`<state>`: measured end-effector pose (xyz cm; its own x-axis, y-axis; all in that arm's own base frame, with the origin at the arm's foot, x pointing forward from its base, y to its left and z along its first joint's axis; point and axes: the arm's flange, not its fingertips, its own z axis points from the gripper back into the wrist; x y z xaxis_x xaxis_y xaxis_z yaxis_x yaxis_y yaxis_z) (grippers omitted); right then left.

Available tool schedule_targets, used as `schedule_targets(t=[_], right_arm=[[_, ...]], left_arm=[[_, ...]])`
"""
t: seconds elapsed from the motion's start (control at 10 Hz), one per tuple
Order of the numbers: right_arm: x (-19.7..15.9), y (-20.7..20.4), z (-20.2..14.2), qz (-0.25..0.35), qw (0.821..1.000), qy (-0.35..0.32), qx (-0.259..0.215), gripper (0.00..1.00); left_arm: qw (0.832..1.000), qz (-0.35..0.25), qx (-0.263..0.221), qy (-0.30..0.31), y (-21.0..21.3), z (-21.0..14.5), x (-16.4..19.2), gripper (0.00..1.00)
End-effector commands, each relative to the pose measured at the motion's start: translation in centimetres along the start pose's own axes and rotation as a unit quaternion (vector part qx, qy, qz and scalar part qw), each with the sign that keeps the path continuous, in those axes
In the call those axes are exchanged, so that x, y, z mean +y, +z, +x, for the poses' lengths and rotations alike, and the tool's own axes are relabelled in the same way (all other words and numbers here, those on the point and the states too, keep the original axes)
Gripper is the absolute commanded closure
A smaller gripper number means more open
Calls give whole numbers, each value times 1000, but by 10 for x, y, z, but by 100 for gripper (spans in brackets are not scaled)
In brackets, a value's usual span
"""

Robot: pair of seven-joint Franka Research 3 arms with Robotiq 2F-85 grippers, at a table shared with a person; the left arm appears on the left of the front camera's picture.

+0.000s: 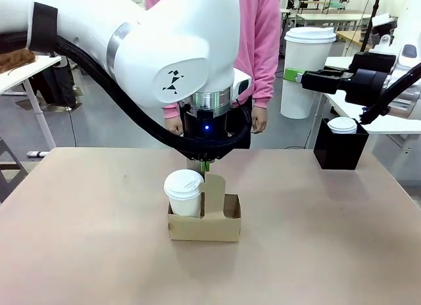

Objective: Pour a drink into a cup and package it in a carrier.
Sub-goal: Insert the held 600 ml Paper Cup into the Cup Carrier.

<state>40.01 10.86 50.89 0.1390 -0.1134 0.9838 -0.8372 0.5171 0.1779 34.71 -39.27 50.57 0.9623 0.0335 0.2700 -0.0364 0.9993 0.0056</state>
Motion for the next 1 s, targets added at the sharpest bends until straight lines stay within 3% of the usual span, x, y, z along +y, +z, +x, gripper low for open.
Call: schedule_targets(t=[0.0,0.1,0.2,0.3,0.4,0.5,0.6,0.9], right_arm=[[1,-1,2,3,1000,-1,-4,20],[1,-1,2,3,1000,-1,-4,20],[1,-1,2,3,1000,-1,-4,20],[1,-1,2,3,1000,-1,-4,20],[1,-1,2,3,1000,-1,-4,20],[0,0,0,0,1000,0,0,20],[-10,-9,-4,32,999,-8,14,20],[-24,-31,-35,158,986,4,47,20]], left_arm=[[1000,2,-1,-2,2,0,3,99],[1000,2,-1,-2,2,0,3,99],[1000,0,0,0,0,0,0,42],[1000,-5,7,-13,1,0,6,41],[999,-21,17,-22,6,-1,11,0],[999,-34,22,-33,16,-1,16,36],[996,-44,37,-64,28,0,25,0],[986,-88,46,-132,67,4,75,0]])
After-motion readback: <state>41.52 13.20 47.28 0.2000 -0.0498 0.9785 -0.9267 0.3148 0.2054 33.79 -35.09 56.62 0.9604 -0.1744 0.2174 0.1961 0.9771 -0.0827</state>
